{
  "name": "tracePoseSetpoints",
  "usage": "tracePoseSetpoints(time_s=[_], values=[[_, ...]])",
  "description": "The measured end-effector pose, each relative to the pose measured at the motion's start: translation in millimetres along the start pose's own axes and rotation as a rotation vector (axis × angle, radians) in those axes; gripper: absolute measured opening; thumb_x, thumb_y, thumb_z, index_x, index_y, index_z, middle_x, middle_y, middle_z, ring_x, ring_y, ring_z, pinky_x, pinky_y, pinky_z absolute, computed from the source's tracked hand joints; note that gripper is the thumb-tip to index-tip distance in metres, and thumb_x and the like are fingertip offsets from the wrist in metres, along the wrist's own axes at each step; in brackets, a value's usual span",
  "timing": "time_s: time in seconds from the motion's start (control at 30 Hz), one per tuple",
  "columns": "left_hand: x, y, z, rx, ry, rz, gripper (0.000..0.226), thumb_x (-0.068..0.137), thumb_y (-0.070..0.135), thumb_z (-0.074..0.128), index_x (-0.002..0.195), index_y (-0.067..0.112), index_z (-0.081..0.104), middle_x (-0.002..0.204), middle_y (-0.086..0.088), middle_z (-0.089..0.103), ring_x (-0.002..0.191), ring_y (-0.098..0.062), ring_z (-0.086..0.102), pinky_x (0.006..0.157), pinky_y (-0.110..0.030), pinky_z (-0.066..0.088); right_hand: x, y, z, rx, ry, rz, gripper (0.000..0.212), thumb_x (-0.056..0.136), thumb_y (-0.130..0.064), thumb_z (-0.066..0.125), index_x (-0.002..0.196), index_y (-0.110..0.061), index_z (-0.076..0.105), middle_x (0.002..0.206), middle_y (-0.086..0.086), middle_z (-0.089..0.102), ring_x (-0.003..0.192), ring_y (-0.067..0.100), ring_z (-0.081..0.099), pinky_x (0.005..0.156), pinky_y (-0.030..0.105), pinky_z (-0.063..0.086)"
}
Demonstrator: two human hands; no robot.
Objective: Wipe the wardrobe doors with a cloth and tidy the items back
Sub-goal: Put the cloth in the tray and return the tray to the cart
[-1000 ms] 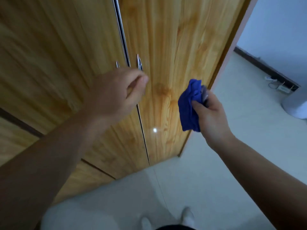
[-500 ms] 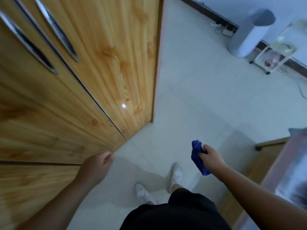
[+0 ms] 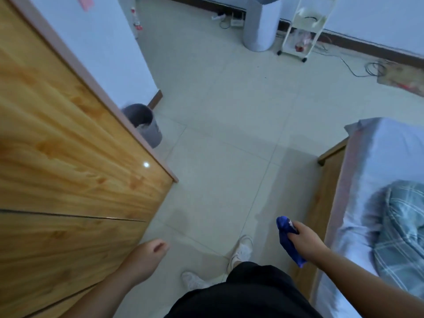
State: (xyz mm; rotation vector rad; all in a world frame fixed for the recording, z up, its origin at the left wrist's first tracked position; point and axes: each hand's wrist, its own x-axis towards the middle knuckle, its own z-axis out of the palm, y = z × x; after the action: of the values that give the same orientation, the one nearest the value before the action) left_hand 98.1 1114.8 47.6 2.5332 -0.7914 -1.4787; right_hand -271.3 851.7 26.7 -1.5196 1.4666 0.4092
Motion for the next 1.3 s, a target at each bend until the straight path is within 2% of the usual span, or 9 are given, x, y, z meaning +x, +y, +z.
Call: tracePoseSetpoints(time_s=[0.17,0.3,0.43,0.6,0.8,0.97,1.1,1.23,1.3], values=[[37,63,-5,0.105,-0.011,-0.001,0.032,0.103,0.047,0.052,0.086,0.026,0.069,0.084,0.002,0.073,0.084,-0.019,0.070,0.072,-0.031,0.049,14,38,-40,0.044,0.022,0.061,0.023,0.100,-0.016,0.042,0.088,-0.019,0.061,0.082,0.006,0.070,0.080,0.020,0.066,0.068,0.029,0.045],[68,118,-13,0.191,0.023,0.014,0.024,0.105,0.048,0.049,0.094,0.036,0.067,0.094,0.013,0.073,0.087,-0.008,0.068,0.077,-0.030,0.054,40,43,-82,0.069,0.065,0.079,0.021,0.100,-0.015,0.045,0.087,-0.021,0.060,0.080,0.004,0.069,0.078,0.018,0.065,0.064,0.027,0.043],[100,159,-21,0.241,-0.010,0.059,0.027,0.106,0.044,0.048,0.090,0.032,0.067,0.090,0.013,0.071,0.080,-0.003,0.065,0.067,-0.024,0.048,70,11,-132,0.108,0.120,0.084,0.018,0.096,-0.013,0.044,0.088,-0.017,0.060,0.080,0.007,0.069,0.078,0.022,0.065,0.067,0.032,0.045],[155,189,-42,0.249,-0.098,0.072,0.030,0.105,0.040,0.053,0.088,0.021,0.069,0.085,0.000,0.072,0.070,-0.007,0.060,0.069,-0.027,0.045,121,-56,-198,0.186,0.198,0.038,0.017,0.097,-0.014,0.045,0.089,-0.018,0.060,0.082,0.008,0.070,0.078,0.023,0.066,0.063,0.032,0.045],[247,249,-88,0.320,-0.146,0.074,0.032,0.100,0.051,0.051,0.085,0.029,0.069,0.083,0.005,0.074,0.076,-0.009,0.068,0.077,-0.025,0.052,187,-112,-267,0.277,0.309,0.072,0.015,0.096,-0.014,0.048,0.094,-0.019,0.062,0.084,0.008,0.072,0.078,0.023,0.067,0.061,0.031,0.044],[306,359,-141,0.278,-0.140,0.189,0.032,0.103,0.046,0.051,0.090,0.024,0.071,0.086,0.002,0.075,0.082,-0.018,0.072,0.081,-0.035,0.056,208,-109,-283,0.304,0.315,0.235,0.014,0.096,-0.017,0.050,0.091,-0.022,0.062,0.076,0.004,0.072,0.072,0.020,0.069,0.059,0.030,0.045],[340,473,-176,0.211,-0.095,0.335,0.021,0.106,0.036,0.053,0.092,0.039,0.068,0.089,0.011,0.076,0.083,-0.013,0.072,0.082,-0.034,0.056,217,-89,-283,0.324,0.265,0.374,0.013,0.096,-0.017,0.053,0.091,-0.022,0.064,0.075,0.001,0.072,0.073,0.018,0.069,0.057,0.026,0.043],[382,566,-194,0.180,-0.080,0.392,0.021,0.105,0.028,0.054,0.093,0.029,0.072,0.090,0.003,0.076,0.085,-0.023,0.073,0.081,-0.037,0.055,249,-80,-314,0.327,0.185,0.447,0.014,0.096,-0.016,0.053,0.092,-0.023,0.064,0.075,0.001,0.074,0.072,0.016,0.070,0.058,0.026,0.044],[401,602,-198,0.190,-0.074,0.409,0.022,0.106,0.026,0.054,0.091,0.034,0.068,0.090,0.007,0.075,0.084,-0.020,0.072,0.079,-0.032,0.053,276,-81,-343,0.315,0.171,0.435,0.014,0.096,-0.016,0.052,0.093,-0.022,0.064,0.078,0.002,0.074,0.075,0.017,0.070,0.061,0.027,0.045]])
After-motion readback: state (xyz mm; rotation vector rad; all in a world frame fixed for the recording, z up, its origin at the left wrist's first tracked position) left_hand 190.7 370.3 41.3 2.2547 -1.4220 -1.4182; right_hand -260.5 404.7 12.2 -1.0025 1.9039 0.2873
